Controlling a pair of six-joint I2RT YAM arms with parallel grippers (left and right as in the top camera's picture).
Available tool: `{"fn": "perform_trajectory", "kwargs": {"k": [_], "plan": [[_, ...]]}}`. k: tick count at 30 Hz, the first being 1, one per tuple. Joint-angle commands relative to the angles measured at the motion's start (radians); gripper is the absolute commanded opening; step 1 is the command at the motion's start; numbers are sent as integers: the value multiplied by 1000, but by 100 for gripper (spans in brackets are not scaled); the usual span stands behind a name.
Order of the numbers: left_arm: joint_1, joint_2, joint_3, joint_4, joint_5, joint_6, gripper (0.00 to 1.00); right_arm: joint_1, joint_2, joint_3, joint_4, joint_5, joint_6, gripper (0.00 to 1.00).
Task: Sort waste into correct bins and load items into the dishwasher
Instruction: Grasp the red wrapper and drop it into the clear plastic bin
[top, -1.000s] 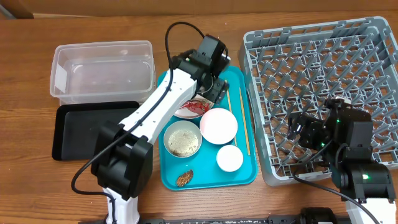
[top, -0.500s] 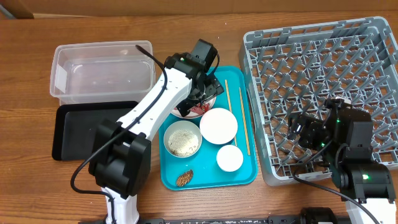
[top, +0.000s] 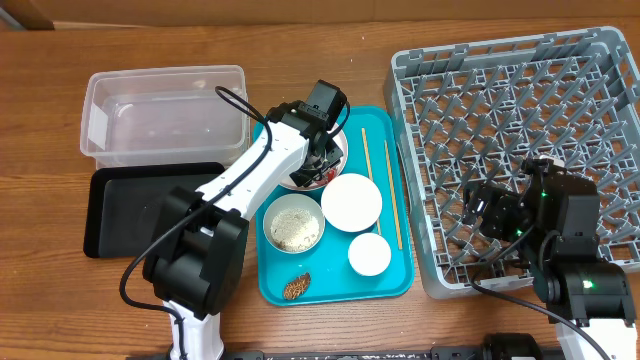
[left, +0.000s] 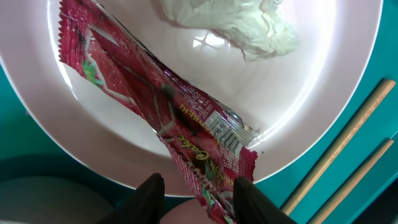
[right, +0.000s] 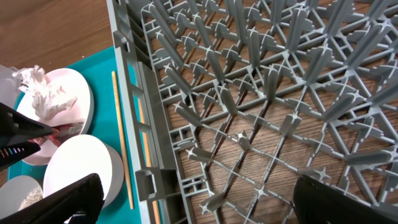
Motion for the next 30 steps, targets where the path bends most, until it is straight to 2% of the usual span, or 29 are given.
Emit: {"fn": "perform_trajectory", "kwargs": {"k": [1, 5, 11, 15, 18, 26, 30], "plan": [[-13, 17, -9, -2, -27, -7, 39, -4, -9, 26, 4, 9, -6, 100], [-15, 41, -9, -2, -27, -7, 38, -4, -9, 26, 4, 9, -6, 100], [-15, 41, -9, 39, -27, 55, 4, -4, -9, 26, 1, 9, -6, 100], [-14, 40, -5, 36, -18, 92, 4, -4, -9, 26, 1, 9, -6, 100], [-14, 32, 41, -7, 3, 182, 4, -4, -9, 26, 1, 9, -6, 100], [-11, 0, 324, -277, -8, 397, 4, -4, -9, 26, 2, 9, -7, 100], [49, -10, 470, -351, -124, 428, 4, -4, -9, 26, 2, 9, -7, 100]]}}
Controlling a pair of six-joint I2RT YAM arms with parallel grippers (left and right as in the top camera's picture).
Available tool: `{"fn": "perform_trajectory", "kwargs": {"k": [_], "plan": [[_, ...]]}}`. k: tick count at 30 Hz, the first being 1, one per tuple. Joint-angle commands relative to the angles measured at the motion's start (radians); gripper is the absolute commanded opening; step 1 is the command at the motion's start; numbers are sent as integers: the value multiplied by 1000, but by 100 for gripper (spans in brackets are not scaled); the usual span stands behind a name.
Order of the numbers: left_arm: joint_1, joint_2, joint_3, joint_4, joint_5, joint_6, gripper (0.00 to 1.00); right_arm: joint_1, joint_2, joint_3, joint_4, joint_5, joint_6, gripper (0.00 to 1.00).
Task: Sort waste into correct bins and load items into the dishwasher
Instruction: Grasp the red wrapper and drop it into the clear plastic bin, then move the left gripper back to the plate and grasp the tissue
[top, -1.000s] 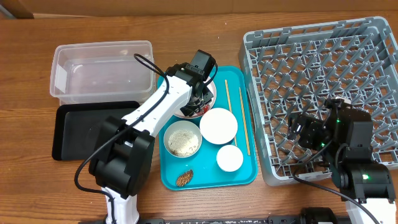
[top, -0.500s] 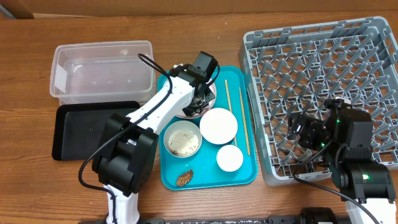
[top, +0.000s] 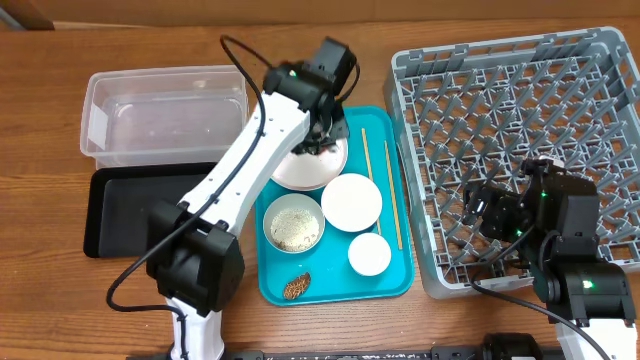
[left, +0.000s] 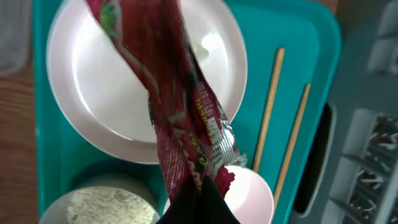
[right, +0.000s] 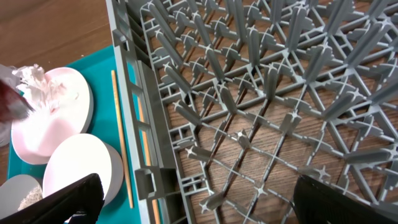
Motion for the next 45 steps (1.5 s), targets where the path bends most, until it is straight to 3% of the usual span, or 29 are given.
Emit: {"fn": "perform_trajectory", "kwargs": {"k": [1, 5, 16, 17, 18, 19, 20, 21, 27, 36, 45], "plan": [[73, -31, 92, -35, -118, 60, 4, -4, -9, 26, 6, 10, -7, 100], [247, -31, 96, -65, -110, 60, 4, -4, -9, 26, 6, 10, -7, 100], [455, -29, 95, -57, -97, 59, 4, -4, -9, 26, 10, 10, -7, 100], [458, -29, 95, -55, -97, 60, 11, -4, -9, 26, 10, 10, -7, 100], [457, -29, 95, -54, -97, 61, 28, -4, -9, 26, 10, 10, -7, 100], [457, -29, 95, -51, -94, 79, 71, -4, -9, 26, 10, 10, -7, 100], [457, -29, 95, -46, -80, 103, 90, -4, -9, 26, 10, 10, -7, 100], [454, -29, 95, -42, -60, 127, 100, -4, -9, 26, 10, 10, -7, 100], [407, -32, 96, -18, -29, 193, 100, -4, -9, 26, 10, 10, -7, 100], [174, -28, 95, 121, -37, 356, 99, -4, -9, 26, 9, 10, -7, 100], [65, 63, 95, 130, -131, 353, 99, -4, -9, 26, 9, 9, -6, 100]]}}
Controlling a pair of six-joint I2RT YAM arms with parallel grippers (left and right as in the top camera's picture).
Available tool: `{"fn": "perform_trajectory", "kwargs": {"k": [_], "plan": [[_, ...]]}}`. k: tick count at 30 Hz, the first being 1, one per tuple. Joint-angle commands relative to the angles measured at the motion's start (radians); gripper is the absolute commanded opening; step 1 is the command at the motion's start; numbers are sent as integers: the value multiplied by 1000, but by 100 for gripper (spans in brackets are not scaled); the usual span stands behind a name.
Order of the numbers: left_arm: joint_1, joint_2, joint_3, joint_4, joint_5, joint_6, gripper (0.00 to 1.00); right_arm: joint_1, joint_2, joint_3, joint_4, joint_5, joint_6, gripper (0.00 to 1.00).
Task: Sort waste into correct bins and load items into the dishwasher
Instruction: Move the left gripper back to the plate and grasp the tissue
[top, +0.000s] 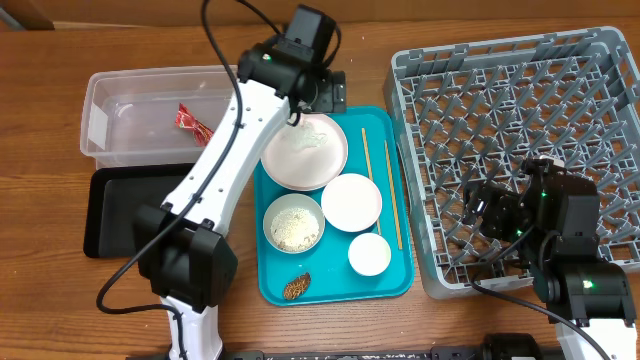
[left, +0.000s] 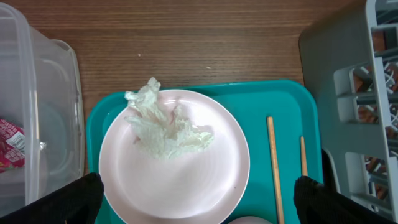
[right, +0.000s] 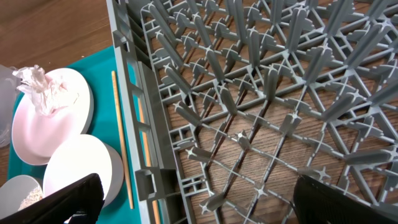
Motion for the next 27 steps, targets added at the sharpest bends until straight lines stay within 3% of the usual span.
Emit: {"fn": "perform_trajectory", "kwargs": {"k": [1, 14, 17, 19, 22, 24, 27], "plan": [[0, 78, 18, -6, -45, 25, 98, -4, -9, 26, 5, 9, -7, 100], [0, 284, 18, -26, -52, 26, 86, -4, -9, 26, 1, 9, -7, 100], [0, 306, 18, -28, -53, 27, 70, -4, -9, 26, 1, 9, -7, 100], [1, 309, 18, -27, -54, 27, 50, -4, -9, 26, 1, 9, -7, 100], [3, 309, 18, -23, -72, 27, 37, -4, -9, 26, -2, 9, -7, 100], [3, 309, 18, -27, -76, 27, 36, -4, -9, 26, -2, 9, -7, 100], [3, 309, 18, -34, -91, 29, 48, -4, -9, 26, -2, 9, -7, 100]]}}
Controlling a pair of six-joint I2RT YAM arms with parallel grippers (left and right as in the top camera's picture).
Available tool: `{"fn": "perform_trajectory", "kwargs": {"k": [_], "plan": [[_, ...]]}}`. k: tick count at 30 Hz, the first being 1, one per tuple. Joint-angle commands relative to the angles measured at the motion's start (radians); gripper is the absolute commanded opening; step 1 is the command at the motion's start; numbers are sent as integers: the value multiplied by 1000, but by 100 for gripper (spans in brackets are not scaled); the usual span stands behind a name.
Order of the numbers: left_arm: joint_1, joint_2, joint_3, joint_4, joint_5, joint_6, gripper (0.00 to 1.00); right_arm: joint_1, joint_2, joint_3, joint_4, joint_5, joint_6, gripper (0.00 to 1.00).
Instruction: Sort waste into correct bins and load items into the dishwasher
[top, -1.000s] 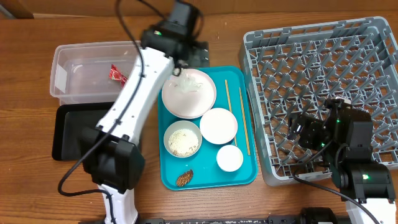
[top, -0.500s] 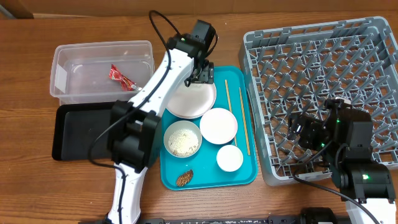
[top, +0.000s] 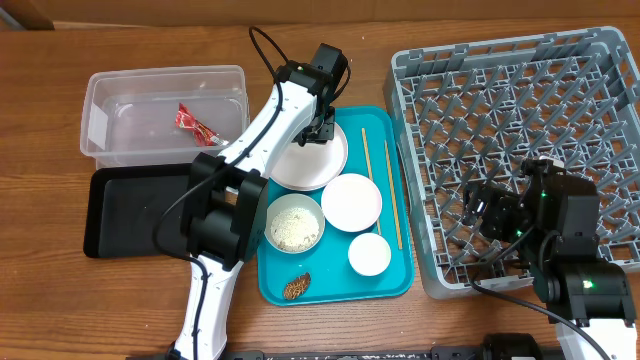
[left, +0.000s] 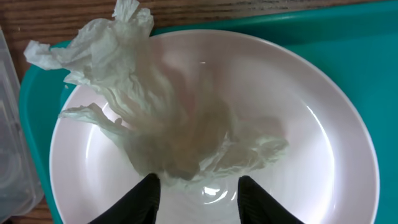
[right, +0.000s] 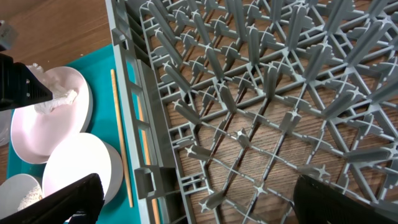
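Observation:
A crumpled white tissue (left: 155, 118) lies on the pink plate (left: 298, 155) at the back of the teal tray (top: 385, 250). My left gripper (left: 198, 196) hangs low over the plate, open, its fingertips (left: 146, 199) either side of the tissue's near edge. A red wrapper (top: 195, 122) lies in the clear bin (top: 165, 80). My right gripper (right: 199, 205) stands open above the grey dish rack (top: 530, 120), holding nothing.
The tray also carries a white bowl (top: 351, 201), a small white cup (top: 369, 254), a bowl of grains (top: 294, 223), two chopsticks (top: 393, 210) and a brown scrap (top: 297, 288). A black tray (top: 130, 215) lies in front of the clear bin.
My left gripper was high above the plate's far side and is now close down over the plate, open around the tissue's edge. The right arm has not moved.
My left gripper stood open around the red wrapper on the plate. Then it was shut on the wrapper and held it above the plate. Later the wrapper lay in the clear bin with the gripper open overhead. Now the gripper is down at the tissue.

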Motion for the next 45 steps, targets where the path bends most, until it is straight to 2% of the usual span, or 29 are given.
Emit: {"fn": "perform_trajectory", "kwargs": {"k": [1, 17, 19, 24, 29, 45], "plan": [[4, 18, 15, -6, -51, 8, 49, -4, -9, 26, 5, 9, -6, 100], [7, 22, -32, 39, -82, 7, 57, -4, -9, 26, 4, 9, -6, 100], [7, 22, -32, 47, -81, 9, 54, -4, -9, 26, 4, 9, -6, 100], [7, 22, -33, 53, -81, 8, 54, -4, -9, 26, 4, 9, -6, 100], [7, 22, -33, 50, -82, 10, 47, -4, -9, 26, 4, 9, -6, 100], [7, 22, -88, 76, -103, 9, 49, -4, -9, 26, 5, 9, -6, 100]]}}
